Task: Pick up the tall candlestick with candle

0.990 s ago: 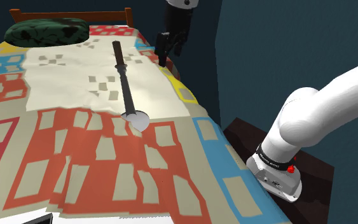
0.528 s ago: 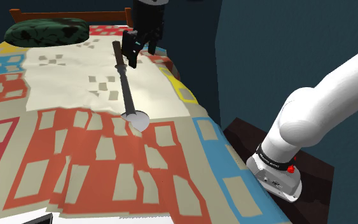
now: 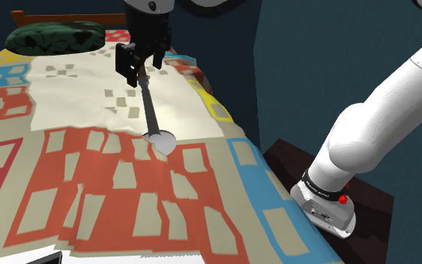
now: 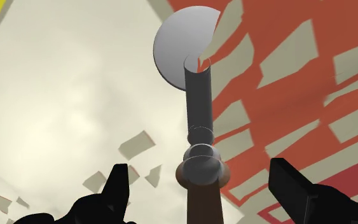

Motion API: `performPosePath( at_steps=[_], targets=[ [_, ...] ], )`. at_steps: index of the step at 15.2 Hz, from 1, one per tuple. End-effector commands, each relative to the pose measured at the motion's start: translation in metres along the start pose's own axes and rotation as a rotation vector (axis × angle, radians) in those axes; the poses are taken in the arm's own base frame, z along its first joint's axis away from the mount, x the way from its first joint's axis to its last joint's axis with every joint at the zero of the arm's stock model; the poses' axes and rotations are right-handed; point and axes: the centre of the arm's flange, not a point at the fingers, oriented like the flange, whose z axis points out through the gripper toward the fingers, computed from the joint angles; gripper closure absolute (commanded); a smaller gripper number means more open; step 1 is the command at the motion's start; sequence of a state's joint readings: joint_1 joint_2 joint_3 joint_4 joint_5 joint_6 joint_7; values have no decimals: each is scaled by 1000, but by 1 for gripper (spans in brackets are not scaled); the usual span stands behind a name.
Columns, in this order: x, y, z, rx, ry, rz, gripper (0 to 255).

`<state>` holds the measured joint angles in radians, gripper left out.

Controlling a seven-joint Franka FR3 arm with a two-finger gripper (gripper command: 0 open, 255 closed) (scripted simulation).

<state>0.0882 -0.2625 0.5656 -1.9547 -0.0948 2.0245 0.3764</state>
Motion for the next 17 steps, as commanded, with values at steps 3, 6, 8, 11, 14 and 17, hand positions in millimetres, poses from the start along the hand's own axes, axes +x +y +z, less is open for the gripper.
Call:
performPosePath(
  at_steps=[3, 6, 8, 11, 14, 17],
  targets=[
    [-9, -3, 22, 0, 1, 0, 0],
    [-9, -3, 22, 0, 1, 0, 255],
    [-9, -3, 22, 0, 1, 0, 255],
    [-9, -3, 22, 0, 1, 0, 255],
    [-9, -3, 22, 0, 1, 0, 255],
    [-5, -2, 13, 0, 1, 0, 255]
  ],
)
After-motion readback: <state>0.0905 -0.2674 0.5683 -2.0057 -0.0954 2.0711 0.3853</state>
